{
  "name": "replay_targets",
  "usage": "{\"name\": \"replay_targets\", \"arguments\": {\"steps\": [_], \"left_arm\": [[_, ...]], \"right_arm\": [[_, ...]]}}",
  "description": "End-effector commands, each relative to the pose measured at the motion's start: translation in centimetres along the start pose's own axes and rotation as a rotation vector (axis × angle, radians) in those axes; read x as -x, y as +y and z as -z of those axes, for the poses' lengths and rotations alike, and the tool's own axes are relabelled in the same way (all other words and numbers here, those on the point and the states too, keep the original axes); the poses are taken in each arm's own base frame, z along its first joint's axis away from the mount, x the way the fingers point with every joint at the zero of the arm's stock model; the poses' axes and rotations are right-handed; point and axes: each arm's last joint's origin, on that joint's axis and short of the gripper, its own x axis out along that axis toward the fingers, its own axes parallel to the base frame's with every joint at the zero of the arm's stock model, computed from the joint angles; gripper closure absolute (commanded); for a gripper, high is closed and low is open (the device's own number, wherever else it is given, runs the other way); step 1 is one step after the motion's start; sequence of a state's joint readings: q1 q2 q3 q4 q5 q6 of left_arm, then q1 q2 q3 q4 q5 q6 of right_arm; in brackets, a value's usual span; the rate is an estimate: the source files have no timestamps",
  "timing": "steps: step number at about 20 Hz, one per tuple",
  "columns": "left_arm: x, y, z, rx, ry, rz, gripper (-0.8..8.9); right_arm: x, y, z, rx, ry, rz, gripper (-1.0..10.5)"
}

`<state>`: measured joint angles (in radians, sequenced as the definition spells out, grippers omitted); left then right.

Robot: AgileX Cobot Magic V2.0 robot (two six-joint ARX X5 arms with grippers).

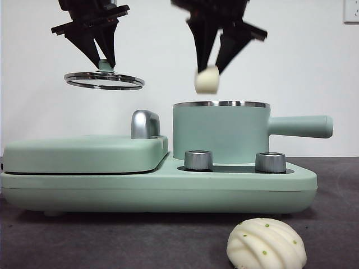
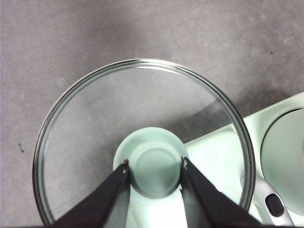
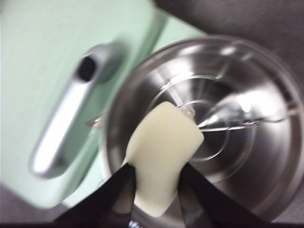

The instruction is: Put the buns in a small steamer

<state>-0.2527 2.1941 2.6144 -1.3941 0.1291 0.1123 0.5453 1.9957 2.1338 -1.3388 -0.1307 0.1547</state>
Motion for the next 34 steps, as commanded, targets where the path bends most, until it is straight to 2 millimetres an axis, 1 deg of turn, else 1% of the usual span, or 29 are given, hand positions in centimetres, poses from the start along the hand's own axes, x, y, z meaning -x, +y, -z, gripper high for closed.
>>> {"name": "replay_targets", "arguments": {"steps": [1, 4, 8, 11, 13, 15, 18, 20, 21, 22, 24, 25, 28, 30, 31, 34], "left_arm": [[1.4, -0.2, -0.5, -0.009, -0.069, -0.006, 7.63], [1.4, -0.2, -0.5, -0.008, -0.07, -0.006, 7.63], [1.4, -0.1, -0.5, -0.008, -0.071, -0.006, 7.63], [1.4, 0.0, -0.5, -0.005, -0.071, -0.009, 7.63], [1.4, 0.1, -0.5, -0.004, -0.072, -0.009, 7.63], [1.4, 0.1, -0.5, -0.004, -0.072, -0.009, 7.63], [1.4, 0.1, -0.5, -0.004, -0.072, -0.009, 7.63], [1.4, 0.1, -0.5, -0.004, -0.071, -0.009, 7.63], [1.4, 0.1, -0.5, -0.004, -0.071, -0.009, 7.63], [1.4, 0.1, -0.5, -0.004, -0.072, -0.009, 7.63], [1.4, 0.1, -0.5, -0.003, -0.071, -0.009, 7.63], [1.4, 0.1, -0.5, -0.003, -0.071, -0.009, 7.63], [1.4, 0.1, -0.5, 0.003, -0.07, -0.009, 7.63], [1.4, 0.1, -0.5, 0.009, -0.07, -0.009, 7.63], [1.4, 0.2, -0.5, 0.013, -0.067, -0.01, 7.63], [1.4, 0.2, -0.5, 0.016, -0.067, -0.009, 7.63]], "right_arm": [[-2.2, -0.8, -0.8, 0.009, 0.055, -0.015, 8.1], [-4.7, -2.1, -1.5, -0.016, 0.094, -0.06, 8.1], [-6.6, -2.9, -1.9, -0.027, 0.124, -0.074, 8.1], [-7.0, -3.0, -2.0, -0.027, 0.132, -0.108, 8.0], [-7.0, -3.1, -2.0, -0.028, 0.131, -0.107, 7.6], [-7.0, -3.2, -2.0, -0.029, 0.13, -0.106, 6.9], [-7.0, -3.2, -2.2, -0.021, 0.112, -0.106, 5.6], [-6.9, -3.1, -2.4, -0.015, 0.094, -0.11, 5.4], [-6.5, -3.1, -2.5, -0.015, 0.087, -0.112, 5.4], [-5.6, -3.1, -2.6, -0.016, 0.081, -0.113, 5.4], [-3.3, -2.8, -2.6, 0.01, 0.081, -0.108, 5.4], [-2.2, -2.5, -2.8, 0.02, 0.047, -0.106, 5.4], [1.7, -1.7, -1.8, 0.042, -0.032, -0.107, 5.4], [4.6, -1.4, -0.5, 0.051, -0.08, -0.111, 5.4], [6.0, -1.1, 0.5, 0.052, -0.095, -0.114, 5.4], [8.8, -0.5, 4.3, 0.058, -0.096, -0.118, 5.3]]}}
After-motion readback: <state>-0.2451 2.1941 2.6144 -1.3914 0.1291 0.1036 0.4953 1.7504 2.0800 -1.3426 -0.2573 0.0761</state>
